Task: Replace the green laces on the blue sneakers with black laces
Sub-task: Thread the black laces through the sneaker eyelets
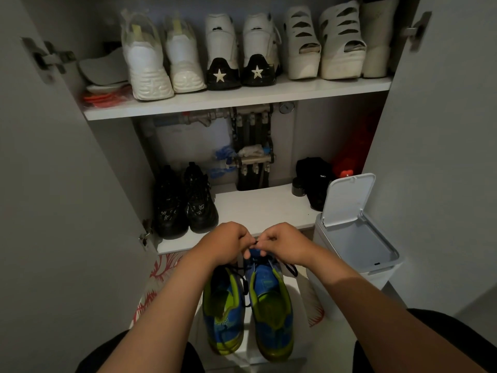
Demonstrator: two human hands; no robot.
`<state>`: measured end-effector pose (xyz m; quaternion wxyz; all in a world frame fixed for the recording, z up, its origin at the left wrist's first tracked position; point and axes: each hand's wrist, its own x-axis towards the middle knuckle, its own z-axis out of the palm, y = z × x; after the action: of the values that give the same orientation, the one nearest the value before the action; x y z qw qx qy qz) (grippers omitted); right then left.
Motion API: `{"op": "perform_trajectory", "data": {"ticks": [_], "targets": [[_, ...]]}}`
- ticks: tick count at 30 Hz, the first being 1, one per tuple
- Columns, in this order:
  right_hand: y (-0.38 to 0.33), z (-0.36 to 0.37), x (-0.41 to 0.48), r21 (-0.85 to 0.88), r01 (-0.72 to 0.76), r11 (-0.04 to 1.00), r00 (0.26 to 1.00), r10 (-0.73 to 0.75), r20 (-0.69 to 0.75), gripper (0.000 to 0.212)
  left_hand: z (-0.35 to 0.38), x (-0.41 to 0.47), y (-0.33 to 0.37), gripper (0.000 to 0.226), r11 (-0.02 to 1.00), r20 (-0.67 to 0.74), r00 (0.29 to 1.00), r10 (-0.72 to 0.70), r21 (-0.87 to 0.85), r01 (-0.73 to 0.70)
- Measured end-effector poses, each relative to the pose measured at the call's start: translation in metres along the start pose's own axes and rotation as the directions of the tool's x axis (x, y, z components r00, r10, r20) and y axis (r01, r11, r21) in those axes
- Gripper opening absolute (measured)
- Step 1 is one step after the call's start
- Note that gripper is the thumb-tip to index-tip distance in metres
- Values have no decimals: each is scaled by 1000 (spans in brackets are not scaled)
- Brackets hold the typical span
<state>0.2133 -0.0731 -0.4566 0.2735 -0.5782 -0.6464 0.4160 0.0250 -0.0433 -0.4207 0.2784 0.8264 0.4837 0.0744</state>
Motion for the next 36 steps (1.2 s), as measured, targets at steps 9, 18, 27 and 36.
{"op": "perform_trajectory", "data": {"ticks": [9, 18, 27, 36], "targets": [[2, 4, 0, -30, 15, 999, 1000, -15, -16, 13, 3, -2, 5, 34, 992, -52, 995, -81, 92, 85], [3, -1, 3, -17, 27, 999, 999, -28, -23, 15, 5, -3, 2, 30, 980, 60, 993, -98, -166, 106], [5, 0, 1, -82, -36, 996, 998, 31, -61, 14, 17, -2, -5, 31, 991, -47, 992, -114, -75, 110], [15, 16, -9, -442, -21, 897, 1000, 18, -10, 19, 52, -5, -6, 42, 952, 86, 972, -218, 236, 193]]}}
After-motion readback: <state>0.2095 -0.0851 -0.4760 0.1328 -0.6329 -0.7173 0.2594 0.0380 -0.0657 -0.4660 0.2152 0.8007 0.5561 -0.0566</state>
